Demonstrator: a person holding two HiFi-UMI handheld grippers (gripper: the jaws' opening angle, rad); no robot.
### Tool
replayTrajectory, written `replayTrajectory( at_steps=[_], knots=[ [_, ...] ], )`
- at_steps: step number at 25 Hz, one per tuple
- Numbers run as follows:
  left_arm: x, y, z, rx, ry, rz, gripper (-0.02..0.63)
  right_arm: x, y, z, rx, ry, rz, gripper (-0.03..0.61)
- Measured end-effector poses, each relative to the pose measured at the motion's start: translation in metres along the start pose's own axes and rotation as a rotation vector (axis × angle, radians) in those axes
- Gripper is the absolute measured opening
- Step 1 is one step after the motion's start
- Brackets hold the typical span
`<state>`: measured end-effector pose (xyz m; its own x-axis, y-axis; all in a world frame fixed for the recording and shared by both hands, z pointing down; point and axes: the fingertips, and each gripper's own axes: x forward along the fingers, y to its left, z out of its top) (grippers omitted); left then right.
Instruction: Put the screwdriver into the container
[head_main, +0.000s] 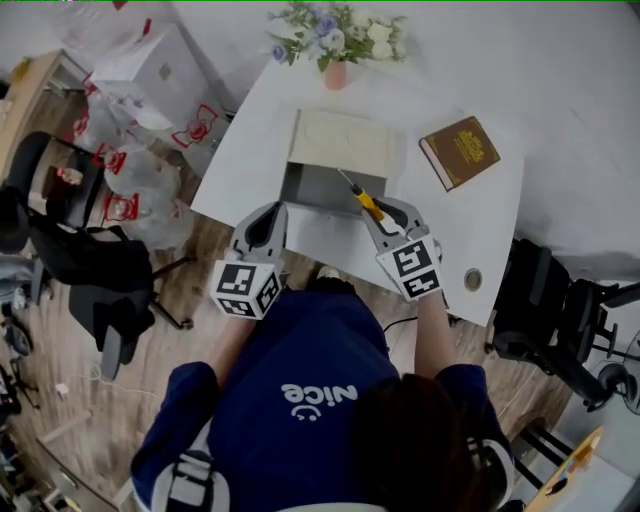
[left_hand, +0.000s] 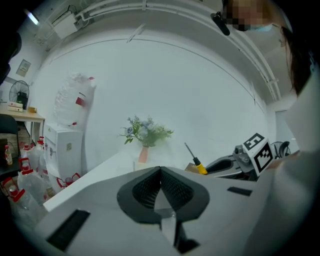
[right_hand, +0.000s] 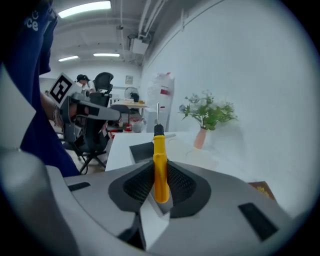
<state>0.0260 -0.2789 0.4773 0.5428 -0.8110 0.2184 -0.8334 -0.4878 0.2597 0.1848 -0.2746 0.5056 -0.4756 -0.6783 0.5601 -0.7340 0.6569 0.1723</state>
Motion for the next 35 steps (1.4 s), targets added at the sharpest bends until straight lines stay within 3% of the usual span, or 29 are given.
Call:
replayTrajectory(
  at_steps=[3, 9, 19, 35],
  knots=[
    [-0.004, 0.009, -0.002, -0.011, -0.001, 0.039, 0.017, 0.021, -0.002, -0.006, -0.102, 0.077, 0.059, 0.095],
    [-0.015, 0.036, -0.003, -0.037, 0.000, 0.139, 0.017, 0.061, -0.006, -0.023, -0.211, 0.235, 0.147, 0.095],
    [-0.029, 0.062, -0.007, -0.066, 0.005, 0.240, 0.017, 0.101, -0.001, -0.046, -0.270, 0.413, 0.256, 0.094],
    [-0.040, 0.083, -0.020, -0.081, 0.044, 0.296, 0.017, 0.140, 0.009, -0.072, -0.298, 0.609, 0.320, 0.095]
  ],
)
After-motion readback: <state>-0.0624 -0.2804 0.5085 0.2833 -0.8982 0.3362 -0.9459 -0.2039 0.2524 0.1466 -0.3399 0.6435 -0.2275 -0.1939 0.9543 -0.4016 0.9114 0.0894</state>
